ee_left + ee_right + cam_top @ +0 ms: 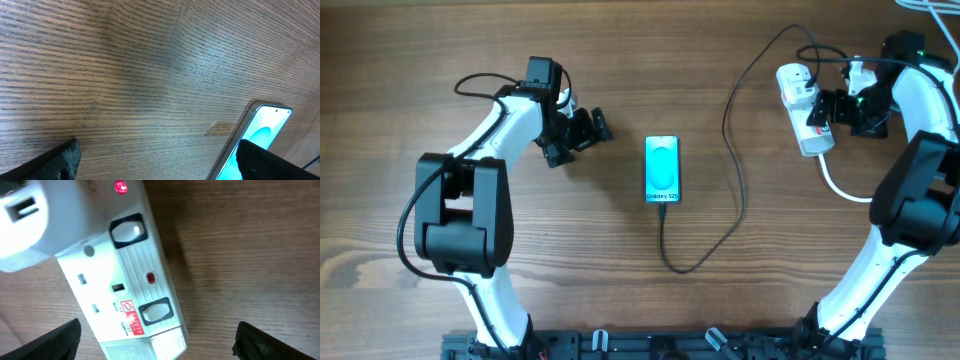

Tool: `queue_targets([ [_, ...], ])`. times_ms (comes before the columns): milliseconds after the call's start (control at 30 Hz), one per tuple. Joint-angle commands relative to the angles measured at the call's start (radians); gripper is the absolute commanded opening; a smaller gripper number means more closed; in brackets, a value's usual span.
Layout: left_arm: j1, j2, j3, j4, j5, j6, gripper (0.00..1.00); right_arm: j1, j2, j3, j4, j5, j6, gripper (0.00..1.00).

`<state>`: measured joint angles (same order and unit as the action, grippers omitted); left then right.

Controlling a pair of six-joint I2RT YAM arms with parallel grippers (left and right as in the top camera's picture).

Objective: Plug charger to phone and switch on socket
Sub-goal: 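Press the rocker switch down with the right gripper fingertip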

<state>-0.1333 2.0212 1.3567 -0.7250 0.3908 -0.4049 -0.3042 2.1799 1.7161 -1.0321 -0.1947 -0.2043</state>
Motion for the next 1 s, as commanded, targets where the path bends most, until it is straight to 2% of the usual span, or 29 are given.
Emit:
queue_targets([
  [0, 0.001, -0.015, -0.006, 0.000, 0.005, 0.004, 1.00, 0.028, -0.033, 0.018, -0.002, -0.016, -0.058, 1.00],
  [167, 0.001, -0.015, -0.006, 0.000, 0.005, 0.004, 1.00, 0.033, -0.033, 0.016, 0.031, -0.016, -0.056, 1.00],
  [467, 0.001, -0.014, -0.006, 0.000, 0.005, 0.004, 1.00, 0.033, -0.033, 0.016, 0.343, -0.016, -0.056, 1.00],
  [567, 0.001, -0.015, -0.006, 0.000, 0.005, 0.004, 1.00, 0.033, -0.033, 0.016, 0.397, -0.016, -0.056, 0.99],
  [967, 0.001, -0.015, -0.006, 0.000, 0.005, 0.004, 1.00, 0.033, -0.033, 0.016, 0.428, -0.016, -0.056, 1.00],
])
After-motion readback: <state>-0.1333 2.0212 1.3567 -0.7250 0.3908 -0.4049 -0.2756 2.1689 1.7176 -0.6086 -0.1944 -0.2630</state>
